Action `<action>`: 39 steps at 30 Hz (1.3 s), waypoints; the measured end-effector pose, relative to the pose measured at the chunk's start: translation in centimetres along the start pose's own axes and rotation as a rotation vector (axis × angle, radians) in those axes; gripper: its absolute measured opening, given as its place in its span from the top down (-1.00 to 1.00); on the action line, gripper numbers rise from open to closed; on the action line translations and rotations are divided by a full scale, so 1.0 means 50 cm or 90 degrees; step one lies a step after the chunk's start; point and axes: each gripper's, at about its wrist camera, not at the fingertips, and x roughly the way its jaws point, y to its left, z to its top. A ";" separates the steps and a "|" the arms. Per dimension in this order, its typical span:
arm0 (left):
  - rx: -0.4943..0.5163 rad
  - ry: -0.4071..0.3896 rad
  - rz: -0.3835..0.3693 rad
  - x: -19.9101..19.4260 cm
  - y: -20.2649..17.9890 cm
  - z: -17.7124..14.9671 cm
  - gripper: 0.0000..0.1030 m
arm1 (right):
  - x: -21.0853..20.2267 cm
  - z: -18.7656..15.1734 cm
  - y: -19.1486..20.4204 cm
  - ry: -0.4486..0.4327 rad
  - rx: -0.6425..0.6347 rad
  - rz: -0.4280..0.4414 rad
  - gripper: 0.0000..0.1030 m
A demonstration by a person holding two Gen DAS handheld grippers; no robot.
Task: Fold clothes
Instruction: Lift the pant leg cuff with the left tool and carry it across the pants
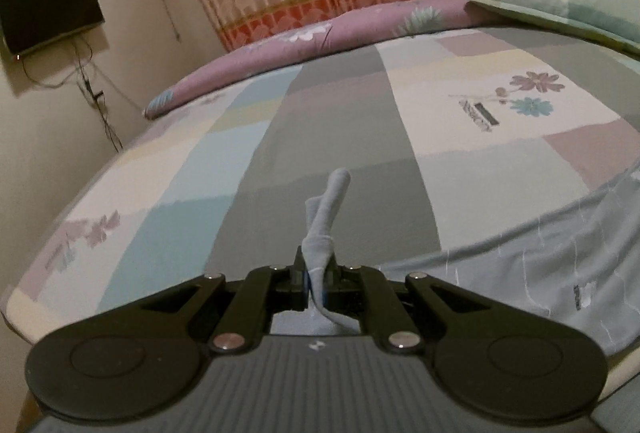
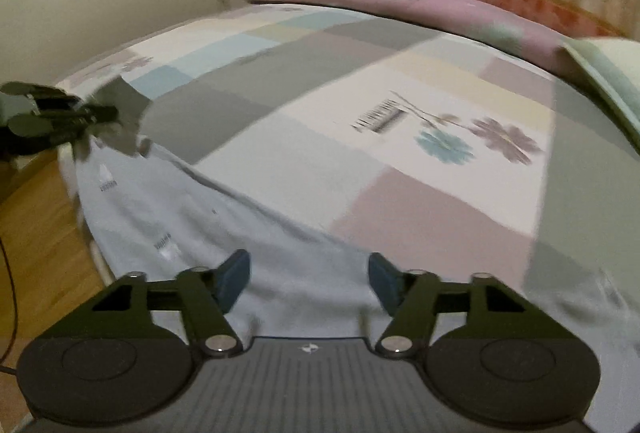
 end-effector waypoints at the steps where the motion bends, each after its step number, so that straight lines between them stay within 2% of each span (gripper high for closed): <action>1: -0.005 0.004 -0.001 0.003 0.001 -0.008 0.94 | 0.014 0.011 -0.002 0.004 -0.009 0.014 -0.17; 4: -0.023 0.019 -0.006 0.006 0.003 -0.032 0.94 | 0.063 0.038 0.004 0.020 -0.039 0.055 0.08; 6: -0.032 0.026 -0.006 0.006 0.004 -0.043 0.94 | 0.094 0.050 0.013 0.032 -0.054 0.086 0.37; 8: -0.039 0.026 -0.007 0.003 0.006 -0.051 0.93 | 0.118 0.060 0.023 0.042 -0.068 0.109 0.46; 13: -0.038 0.032 -0.007 0.005 0.004 -0.064 0.93 | 0.166 0.061 0.047 0.066 -0.106 0.128 0.45; 16: -0.031 0.031 -0.005 0.005 0.004 -0.068 0.93 | 0.166 0.043 0.061 0.066 -0.145 0.111 0.28; 20: -0.033 0.028 -0.005 0.008 0.004 -0.071 0.93 | 0.152 0.023 0.088 0.051 -0.209 0.083 0.28; 22: -0.042 0.022 -0.007 0.009 0.006 -0.072 0.93 | 0.150 0.017 0.098 0.047 -0.235 0.077 0.37; 24: -0.050 0.014 -0.010 0.007 0.009 -0.069 0.93 | 0.150 0.021 0.104 0.054 -0.243 0.091 0.83; 28: -0.053 -0.023 -0.005 -0.005 0.020 -0.055 0.93 | 0.148 0.026 0.115 0.037 -0.264 0.059 0.90; 34: -0.068 -0.090 -0.007 -0.022 0.039 -0.034 0.93 | 0.153 0.063 0.095 0.005 -0.232 0.029 0.90; 39: -0.116 -0.065 -0.031 0.011 0.049 -0.066 0.80 | 0.174 0.060 0.080 0.026 -0.201 0.032 0.86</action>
